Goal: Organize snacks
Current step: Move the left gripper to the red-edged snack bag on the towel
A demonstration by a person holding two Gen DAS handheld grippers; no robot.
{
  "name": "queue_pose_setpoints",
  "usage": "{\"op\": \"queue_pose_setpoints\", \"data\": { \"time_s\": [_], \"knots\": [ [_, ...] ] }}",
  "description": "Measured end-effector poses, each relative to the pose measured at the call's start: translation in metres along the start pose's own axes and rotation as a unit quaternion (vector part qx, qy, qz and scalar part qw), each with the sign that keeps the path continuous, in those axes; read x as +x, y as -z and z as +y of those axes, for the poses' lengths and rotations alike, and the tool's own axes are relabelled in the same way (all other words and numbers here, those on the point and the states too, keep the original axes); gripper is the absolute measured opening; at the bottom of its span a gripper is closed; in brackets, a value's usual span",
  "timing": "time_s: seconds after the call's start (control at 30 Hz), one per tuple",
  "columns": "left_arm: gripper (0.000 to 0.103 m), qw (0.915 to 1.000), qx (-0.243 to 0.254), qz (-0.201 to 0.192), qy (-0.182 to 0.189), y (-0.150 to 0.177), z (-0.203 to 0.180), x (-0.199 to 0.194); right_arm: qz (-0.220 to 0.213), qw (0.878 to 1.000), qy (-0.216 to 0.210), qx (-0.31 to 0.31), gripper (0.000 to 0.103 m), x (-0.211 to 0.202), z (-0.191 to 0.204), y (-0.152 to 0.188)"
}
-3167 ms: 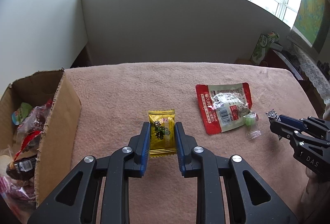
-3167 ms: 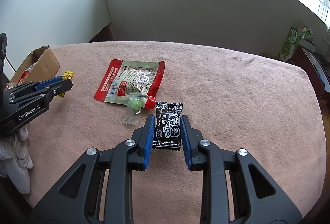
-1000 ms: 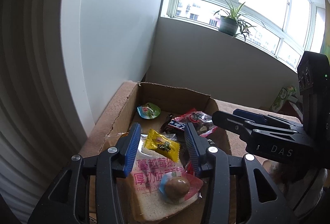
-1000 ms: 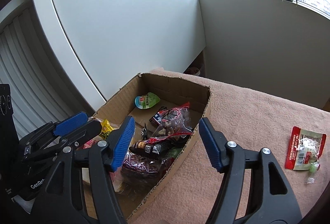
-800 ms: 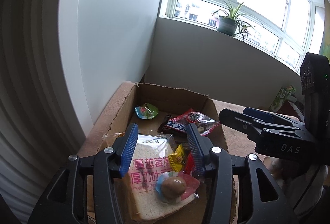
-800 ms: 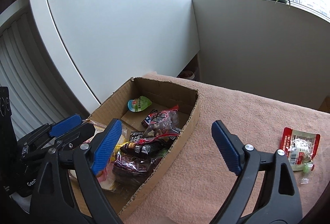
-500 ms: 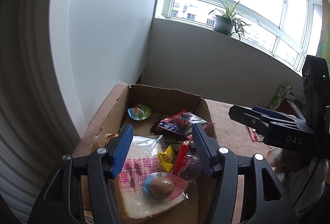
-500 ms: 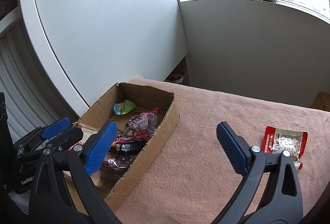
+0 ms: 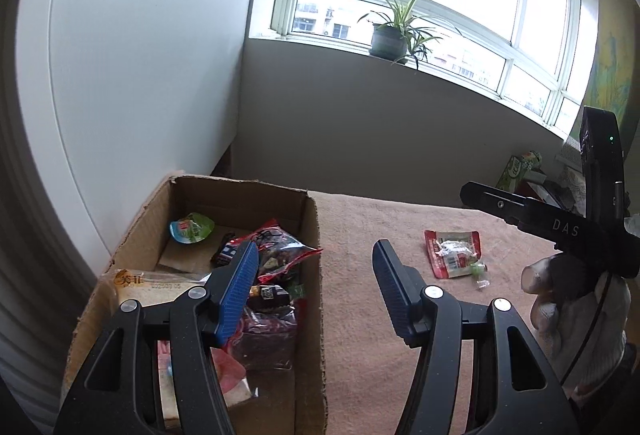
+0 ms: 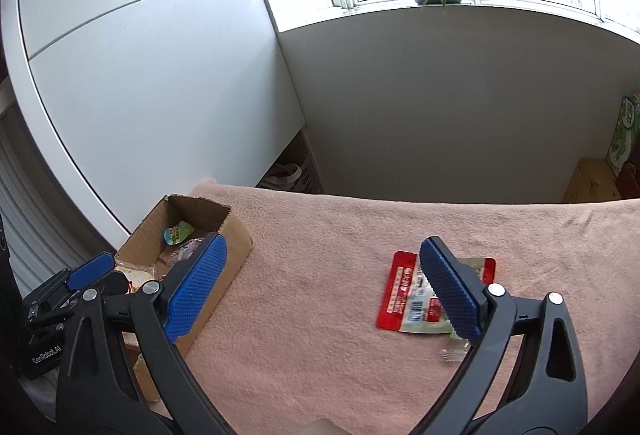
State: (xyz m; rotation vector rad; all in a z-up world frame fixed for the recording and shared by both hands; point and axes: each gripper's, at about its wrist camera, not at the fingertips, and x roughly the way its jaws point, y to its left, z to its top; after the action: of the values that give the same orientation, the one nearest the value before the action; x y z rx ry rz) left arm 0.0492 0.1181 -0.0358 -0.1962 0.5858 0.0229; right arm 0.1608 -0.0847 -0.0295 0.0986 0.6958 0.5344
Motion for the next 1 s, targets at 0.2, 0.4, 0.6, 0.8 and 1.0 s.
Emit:
{"op": "queue_pose_setpoints", "data": {
  "time_s": [0.2,0.4,0.6,0.8,1.0],
  "knots": [
    [0.059,0.9992,0.016,0.012,0.035,0.001,-0.043,0.017,0.009,0.997,0.005,0.078,0.099,-0.01,-0.07,0.004],
    [0.059,0.9962,0.023,0.055,0.064,0.01,-0.078,0.051,0.039,0.991,-0.002,0.132,0.099,-0.002,-0.118,0.016],
    [0.059,0.9929,0.018,0.088,0.078,0.015,-0.095,0.078,0.061,0.988,-0.008,0.141,0.094,0.006,-0.132,0.023],
    [0.059,0.9946,-0.001,0.08,0.065,-0.008,-0.096,0.093,0.108,0.99,0.026,0.086,0.068,0.022,-0.124,0.036],
    [0.053,0.9905,-0.002,0.112,0.08,-0.029,-0.125,0.146,0.137,0.989,0.033,0.039,0.066,0.027,-0.114,0.053]
  ]
}}
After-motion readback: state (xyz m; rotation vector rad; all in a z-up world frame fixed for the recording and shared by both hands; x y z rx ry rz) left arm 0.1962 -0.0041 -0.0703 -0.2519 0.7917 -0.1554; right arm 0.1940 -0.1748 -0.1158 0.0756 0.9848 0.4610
